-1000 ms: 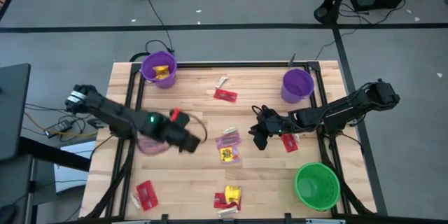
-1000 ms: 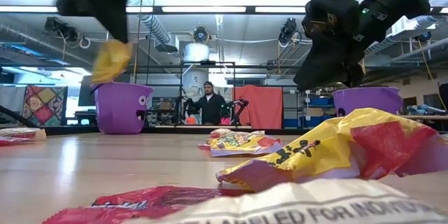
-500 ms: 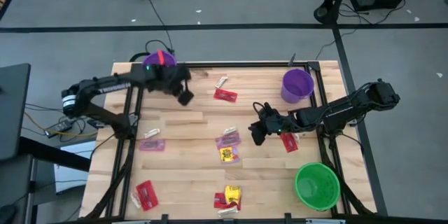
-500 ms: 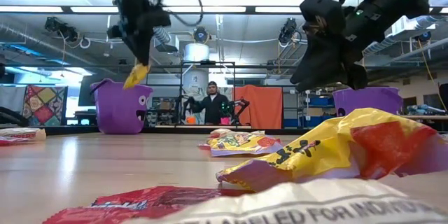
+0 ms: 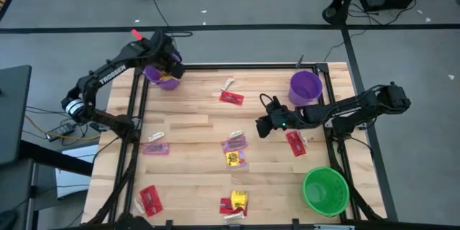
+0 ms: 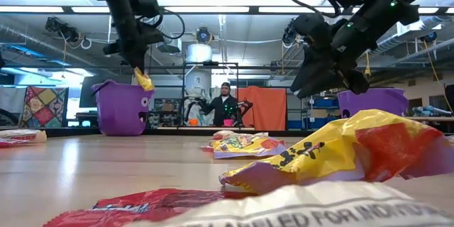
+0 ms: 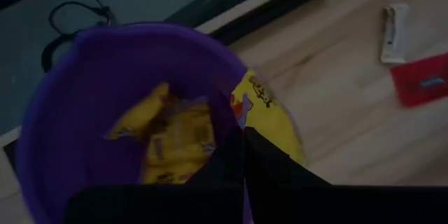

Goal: Sort candy by brand, put in halloween buckets
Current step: Put the yellow candy into the left purple bucket

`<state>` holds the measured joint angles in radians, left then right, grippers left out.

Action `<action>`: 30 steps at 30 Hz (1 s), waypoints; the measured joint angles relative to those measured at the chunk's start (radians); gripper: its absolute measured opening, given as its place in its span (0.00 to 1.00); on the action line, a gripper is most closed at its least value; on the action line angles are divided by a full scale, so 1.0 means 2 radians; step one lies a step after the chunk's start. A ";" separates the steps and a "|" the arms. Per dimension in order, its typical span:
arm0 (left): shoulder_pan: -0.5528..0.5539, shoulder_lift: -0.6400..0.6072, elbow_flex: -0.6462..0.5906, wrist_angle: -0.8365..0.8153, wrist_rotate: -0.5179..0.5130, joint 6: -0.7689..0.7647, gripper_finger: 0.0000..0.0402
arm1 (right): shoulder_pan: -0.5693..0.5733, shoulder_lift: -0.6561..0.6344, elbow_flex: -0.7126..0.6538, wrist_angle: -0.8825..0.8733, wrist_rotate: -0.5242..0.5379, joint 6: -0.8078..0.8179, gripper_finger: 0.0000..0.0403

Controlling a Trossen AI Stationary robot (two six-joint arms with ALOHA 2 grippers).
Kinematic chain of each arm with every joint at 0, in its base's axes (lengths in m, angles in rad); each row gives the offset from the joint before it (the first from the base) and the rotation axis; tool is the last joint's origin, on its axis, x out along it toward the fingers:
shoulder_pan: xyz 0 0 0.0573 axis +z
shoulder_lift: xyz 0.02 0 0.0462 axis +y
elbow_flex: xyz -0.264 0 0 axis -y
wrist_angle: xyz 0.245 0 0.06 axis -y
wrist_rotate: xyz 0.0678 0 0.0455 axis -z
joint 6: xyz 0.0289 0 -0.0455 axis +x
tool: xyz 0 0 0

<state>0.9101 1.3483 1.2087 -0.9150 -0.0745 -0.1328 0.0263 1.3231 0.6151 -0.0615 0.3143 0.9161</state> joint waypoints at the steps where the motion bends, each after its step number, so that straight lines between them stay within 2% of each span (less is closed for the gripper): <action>1: 0.008 0.000 0.000 -0.001 0.001 0.003 0.01 | -0.005 0.000 0.000 0.000 -0.001 0.000 0.29; 8: 0.063 0.000 0.000 -0.001 -0.014 0.013 0.01 | -0.029 0.000 0.000 0.000 -0.014 -0.001 0.29; 14: 0.071 0.000 0.000 -0.002 -0.028 0.015 0.03 | -0.037 0.000 0.000 0.000 -0.028 -0.001 0.29; 18: 0.071 0.000 0.000 -0.005 -0.027 0.025 0.10 | -0.037 0.000 0.000 0.000 -0.038 0.001 0.29; 23: 0.071 0.000 -0.001 -0.017 -0.026 0.026 0.25 | -0.035 0.000 0.000 0.000 -0.043 0.005 0.29; 24: 0.071 0.000 -0.001 -0.019 -0.017 0.029 0.28 | -0.035 0.000 0.000 0.000 -0.045 0.008 0.29; 26: 0.068 -0.002 -0.001 -0.022 0.039 0.051 0.33 | -0.033 0.000 0.000 0.000 -0.053 0.014 0.29; 30: 0.019 -0.016 -0.001 -0.015 0.152 0.061 0.33 | -0.023 0.000 0.000 0.005 -0.085 0.018 0.29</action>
<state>0.9479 1.3166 1.2068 -0.9458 0.2289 -0.0101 -0.0194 1.3231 0.6151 -0.0511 0.1436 0.9512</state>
